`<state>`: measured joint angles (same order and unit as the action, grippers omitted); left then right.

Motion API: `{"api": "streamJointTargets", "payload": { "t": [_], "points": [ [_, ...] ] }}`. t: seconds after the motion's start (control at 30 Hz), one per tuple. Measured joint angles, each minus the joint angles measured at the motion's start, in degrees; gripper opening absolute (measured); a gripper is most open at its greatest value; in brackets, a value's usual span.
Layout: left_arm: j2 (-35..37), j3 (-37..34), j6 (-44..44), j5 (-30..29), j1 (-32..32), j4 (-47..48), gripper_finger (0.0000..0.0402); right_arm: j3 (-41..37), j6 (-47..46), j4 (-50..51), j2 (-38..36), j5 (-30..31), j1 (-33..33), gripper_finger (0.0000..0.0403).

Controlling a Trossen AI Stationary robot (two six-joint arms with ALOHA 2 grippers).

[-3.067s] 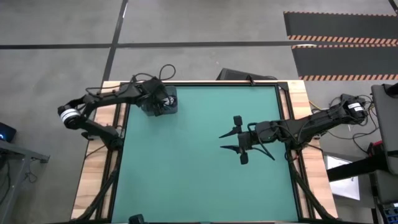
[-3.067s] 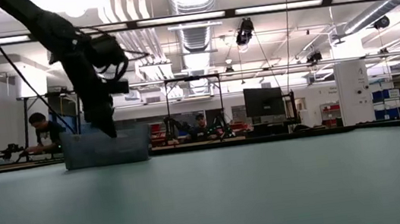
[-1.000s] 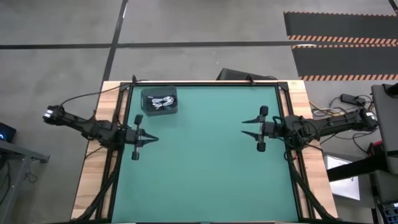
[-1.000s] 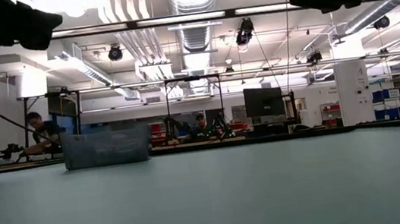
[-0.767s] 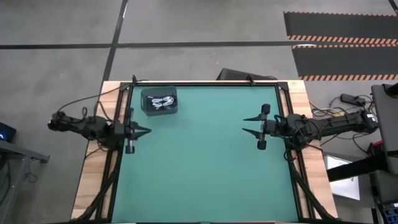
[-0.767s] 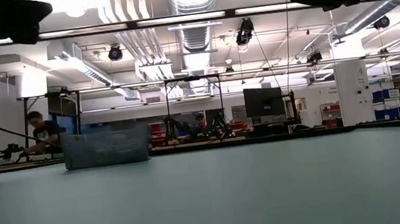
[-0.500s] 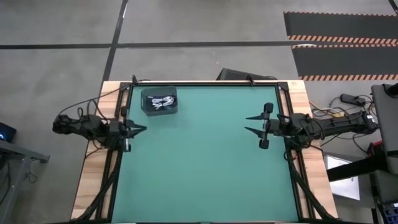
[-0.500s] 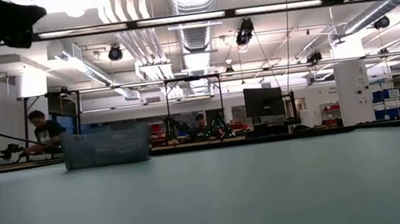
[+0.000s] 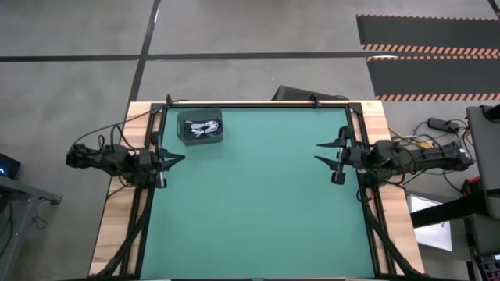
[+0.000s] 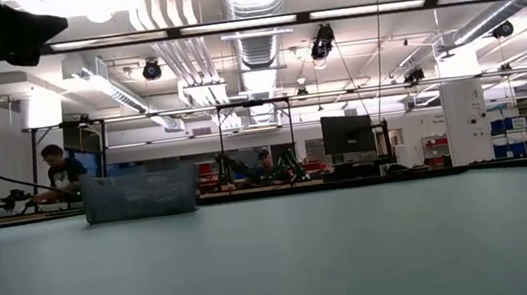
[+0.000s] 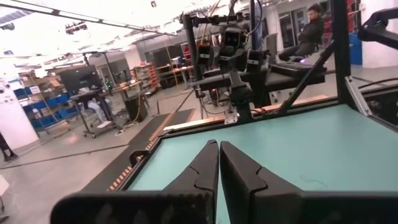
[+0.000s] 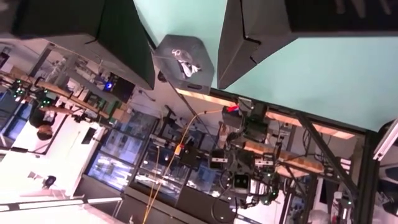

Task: Pick and place USB-C Cables
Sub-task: Return to Home Position

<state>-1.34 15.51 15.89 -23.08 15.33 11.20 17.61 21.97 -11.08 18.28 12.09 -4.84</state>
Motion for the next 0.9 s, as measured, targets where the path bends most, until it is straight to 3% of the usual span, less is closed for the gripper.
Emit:
{"api": "streamJointTargets", "payload": {
  "t": [0.9],
  "points": [
    [0.0, -0.9, 0.0, -1.9, 0.0, 0.0, 0.0, -0.2, -0.5, 16.1, -18.2, 1.6, 0.0, 0.0166]
  ]
}}
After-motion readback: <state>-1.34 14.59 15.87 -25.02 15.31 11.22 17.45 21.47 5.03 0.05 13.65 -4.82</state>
